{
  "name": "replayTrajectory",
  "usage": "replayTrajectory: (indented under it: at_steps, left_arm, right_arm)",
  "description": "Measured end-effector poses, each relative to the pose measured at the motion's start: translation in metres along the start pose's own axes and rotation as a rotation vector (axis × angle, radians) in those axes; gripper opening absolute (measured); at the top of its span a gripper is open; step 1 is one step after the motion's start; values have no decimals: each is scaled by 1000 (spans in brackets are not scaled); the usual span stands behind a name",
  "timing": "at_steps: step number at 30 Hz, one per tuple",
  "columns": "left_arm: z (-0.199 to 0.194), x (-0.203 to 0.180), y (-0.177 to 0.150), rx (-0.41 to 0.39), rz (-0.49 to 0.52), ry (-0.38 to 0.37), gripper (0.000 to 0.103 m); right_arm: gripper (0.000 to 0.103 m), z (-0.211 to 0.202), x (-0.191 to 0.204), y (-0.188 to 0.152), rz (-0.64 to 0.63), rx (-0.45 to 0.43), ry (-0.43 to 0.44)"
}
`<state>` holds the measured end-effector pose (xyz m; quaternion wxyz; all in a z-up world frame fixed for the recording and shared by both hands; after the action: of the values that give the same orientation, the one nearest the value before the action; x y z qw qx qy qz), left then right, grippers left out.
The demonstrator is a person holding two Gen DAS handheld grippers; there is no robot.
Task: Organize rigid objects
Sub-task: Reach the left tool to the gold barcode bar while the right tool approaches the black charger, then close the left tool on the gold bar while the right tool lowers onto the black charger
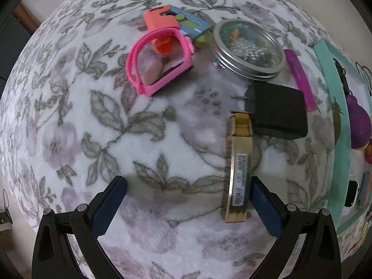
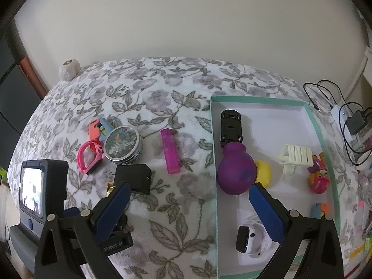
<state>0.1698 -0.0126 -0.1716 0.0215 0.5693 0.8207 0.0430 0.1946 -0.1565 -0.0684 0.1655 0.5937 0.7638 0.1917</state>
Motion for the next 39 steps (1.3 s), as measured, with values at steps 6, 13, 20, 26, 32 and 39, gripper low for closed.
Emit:
replayTrajectory:
  at_steps: [6, 13, 20, 26, 32, 39]
  left_arm:
    - [-4, 13, 1, -14, -52, -15, 89]
    - [-13, 10, 0, -21, -31, -60, 63]
    - [-19, -7, 10, -28, 3, -80, 48]
    - [-24, 9, 17, -28, -84, -149, 38]
    - [-29, 30, 26, -30, -154, -201, 32]
    - [-24, 63, 34, -45, -243, -233, 30]
  right_arm:
    - [103, 7, 12, 2, -10, -4, 35]
    - [103, 17, 26, 4, -38, -7, 53]
    - [103, 28, 36, 6, -57, -5, 63]
    - [103, 39, 45, 6, -63, -4, 85]
    - [103, 47, 50, 11, -49, -18, 108]
    - [103, 61, 51, 9, -38, 1, 112]
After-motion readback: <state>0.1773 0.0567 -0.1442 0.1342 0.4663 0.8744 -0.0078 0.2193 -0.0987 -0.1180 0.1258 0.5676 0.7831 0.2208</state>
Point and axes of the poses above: each gripper's, at about its wrist camera, not at the fingertips, and z roughly the way its jaws point, x to its left, y to its top, the point moved 5 cm from there along z, roughly the way its jaws point, and after that the axes turned 10 degrees about -z, right-handed, at the moved point
